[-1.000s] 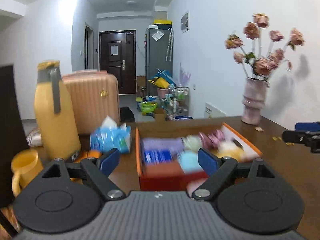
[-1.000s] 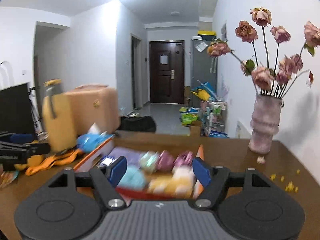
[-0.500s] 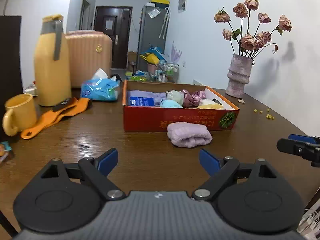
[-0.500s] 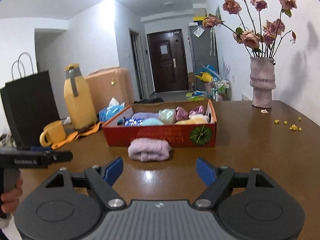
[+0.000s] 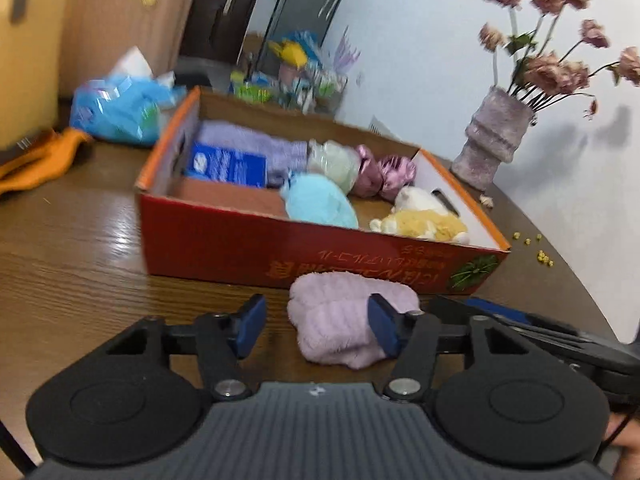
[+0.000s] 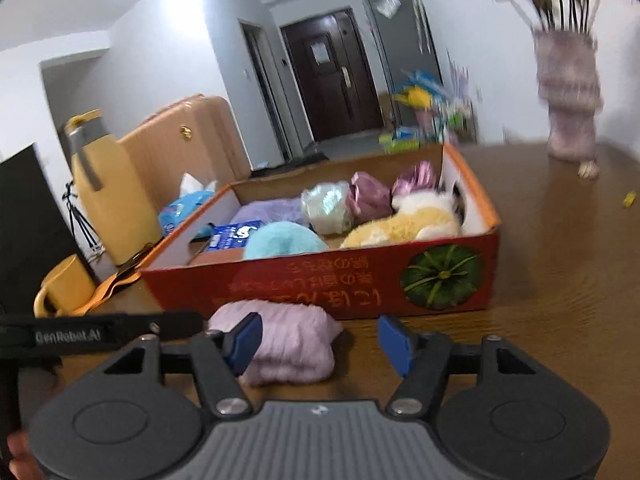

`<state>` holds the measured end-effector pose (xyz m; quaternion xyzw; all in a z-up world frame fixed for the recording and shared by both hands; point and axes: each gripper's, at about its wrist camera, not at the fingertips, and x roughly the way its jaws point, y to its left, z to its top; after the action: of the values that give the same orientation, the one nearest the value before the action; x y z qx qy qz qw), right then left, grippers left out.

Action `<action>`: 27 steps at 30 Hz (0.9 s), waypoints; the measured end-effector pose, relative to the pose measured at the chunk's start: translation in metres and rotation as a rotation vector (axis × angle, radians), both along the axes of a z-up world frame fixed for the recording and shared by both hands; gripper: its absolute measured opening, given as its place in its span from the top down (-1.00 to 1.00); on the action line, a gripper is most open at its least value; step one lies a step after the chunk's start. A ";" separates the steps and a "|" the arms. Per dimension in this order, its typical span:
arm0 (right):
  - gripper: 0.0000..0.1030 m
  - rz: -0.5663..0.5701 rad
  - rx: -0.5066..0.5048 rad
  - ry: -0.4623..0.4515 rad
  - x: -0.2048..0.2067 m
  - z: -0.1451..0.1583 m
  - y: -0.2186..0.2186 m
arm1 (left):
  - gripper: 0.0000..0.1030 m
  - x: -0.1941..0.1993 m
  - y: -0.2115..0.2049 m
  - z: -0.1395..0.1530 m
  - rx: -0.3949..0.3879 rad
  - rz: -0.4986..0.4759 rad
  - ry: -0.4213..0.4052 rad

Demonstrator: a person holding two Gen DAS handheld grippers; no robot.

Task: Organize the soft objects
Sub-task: 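Close both tools on the lilac folded towel and lift it, then carry the lilac towel into the box and open both tools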

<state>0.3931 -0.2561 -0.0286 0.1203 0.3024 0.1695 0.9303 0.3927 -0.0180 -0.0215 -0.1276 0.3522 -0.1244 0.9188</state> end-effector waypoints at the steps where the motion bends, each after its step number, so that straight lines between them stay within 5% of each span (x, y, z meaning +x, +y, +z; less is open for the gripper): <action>1: -0.11 0.005 0.012 0.014 0.006 -0.006 0.002 | 0.07 0.005 -0.001 -0.004 -0.005 -0.006 0.005; 2: -0.03 0.011 0.020 0.025 0.010 -0.011 0.004 | 0.18 0.010 -0.001 -0.008 -0.008 -0.014 0.012; 4: 0.49 0.035 0.055 0.041 0.014 -0.020 0.006 | 0.41 0.013 0.000 -0.013 -0.037 -0.042 0.023; 10: 0.58 0.039 0.144 0.070 0.019 -0.031 -0.004 | 0.47 0.014 0.006 -0.020 -0.081 -0.059 0.033; 22: 0.75 0.057 0.113 0.035 0.012 -0.025 -0.001 | 0.55 0.012 0.002 -0.021 -0.063 -0.066 0.010; 27: 0.77 0.063 0.068 -0.032 -0.045 -0.001 0.004 | 0.59 -0.041 -0.007 0.000 -0.008 -0.079 -0.019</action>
<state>0.3481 -0.2516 -0.0296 0.1397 0.2852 0.2110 0.9245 0.3521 -0.0253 -0.0216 -0.1160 0.3478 -0.1631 0.9159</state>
